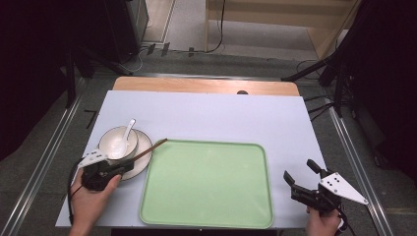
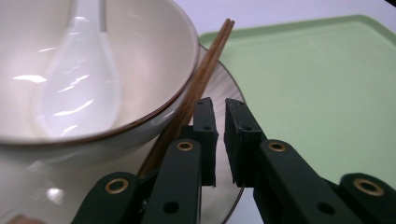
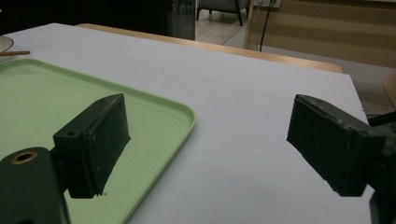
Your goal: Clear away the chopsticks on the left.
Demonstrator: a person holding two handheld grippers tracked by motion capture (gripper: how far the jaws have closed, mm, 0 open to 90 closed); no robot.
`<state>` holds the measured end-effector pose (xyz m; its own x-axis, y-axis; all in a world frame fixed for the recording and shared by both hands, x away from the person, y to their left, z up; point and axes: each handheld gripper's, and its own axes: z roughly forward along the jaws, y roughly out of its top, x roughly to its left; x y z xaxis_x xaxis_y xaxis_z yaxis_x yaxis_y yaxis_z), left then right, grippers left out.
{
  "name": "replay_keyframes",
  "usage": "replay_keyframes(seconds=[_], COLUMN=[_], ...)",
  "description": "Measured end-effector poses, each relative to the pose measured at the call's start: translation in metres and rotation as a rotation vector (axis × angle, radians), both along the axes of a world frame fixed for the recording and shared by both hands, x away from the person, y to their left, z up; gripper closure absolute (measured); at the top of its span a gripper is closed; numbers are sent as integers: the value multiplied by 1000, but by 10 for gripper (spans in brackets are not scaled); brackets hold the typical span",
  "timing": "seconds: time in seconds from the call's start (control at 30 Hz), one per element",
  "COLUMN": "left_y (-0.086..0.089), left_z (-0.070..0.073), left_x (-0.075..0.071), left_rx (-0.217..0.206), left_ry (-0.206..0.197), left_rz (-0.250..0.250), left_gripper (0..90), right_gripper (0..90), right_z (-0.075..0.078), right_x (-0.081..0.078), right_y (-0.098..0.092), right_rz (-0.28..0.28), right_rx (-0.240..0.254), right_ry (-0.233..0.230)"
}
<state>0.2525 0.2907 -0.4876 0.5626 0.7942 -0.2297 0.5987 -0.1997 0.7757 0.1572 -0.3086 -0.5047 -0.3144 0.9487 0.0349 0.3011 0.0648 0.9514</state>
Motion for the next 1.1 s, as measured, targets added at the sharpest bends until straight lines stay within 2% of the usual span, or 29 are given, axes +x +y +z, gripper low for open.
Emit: replay_keyframes(seconds=[0.03,0.07,0.13,0.17,0.23,0.3,0.33,0.37,0.47,0.57,0.6,0.73,0.83,0.93,1.1], left_y=[0,12,17,25,29,29,26,26,21,19,18,17,15,11,3], left_z=[0,4,6,7,6,5,4,4,2,2,3,4,3,1,-4], left_x=[0,-4,-5,-5,-5,-5,-4,-4,-3,-3,-3,-3,-3,-3,2], left_rx=[0,6,5,11,19,32,73,73,125,142,165,182,198,231,252], left_ry=[0,0,1,6,12,13,14,14,3,-6,-12,-16,-4,9,43], left_rz=[0,7,2,-10,-34,-38,-50,-50,-54,-56,-49,-54,-73,-94,-123], left_gripper=[834,837,840,839,829,825,816,811,791,775,772,758,766,767,776], right_gripper=[128,128,129,128,128,128,128,128,128,128,128,128,128,128,128], right_z=[0,0,0,0,0,0,0,0,0,0,0,0,0,0,0], right_x=[0,0,0,0,0,1,1,1,1,1,1,0,0,0,1], right_y=[0,-1,-1,0,0,0,1,1,2,1,1,0,0,0,1], right_rz=[0,1,2,3,7,6,7,8,11,7,7,6,7,6,6], right_rx=[0,0,-1,-2,-5,-5,-6,-7,-10,-7,-7,-8,-8,-9,-9], right_ry=[1,1,1,-1,-4,-3,1,2,2,3,3,1,1,1,4])
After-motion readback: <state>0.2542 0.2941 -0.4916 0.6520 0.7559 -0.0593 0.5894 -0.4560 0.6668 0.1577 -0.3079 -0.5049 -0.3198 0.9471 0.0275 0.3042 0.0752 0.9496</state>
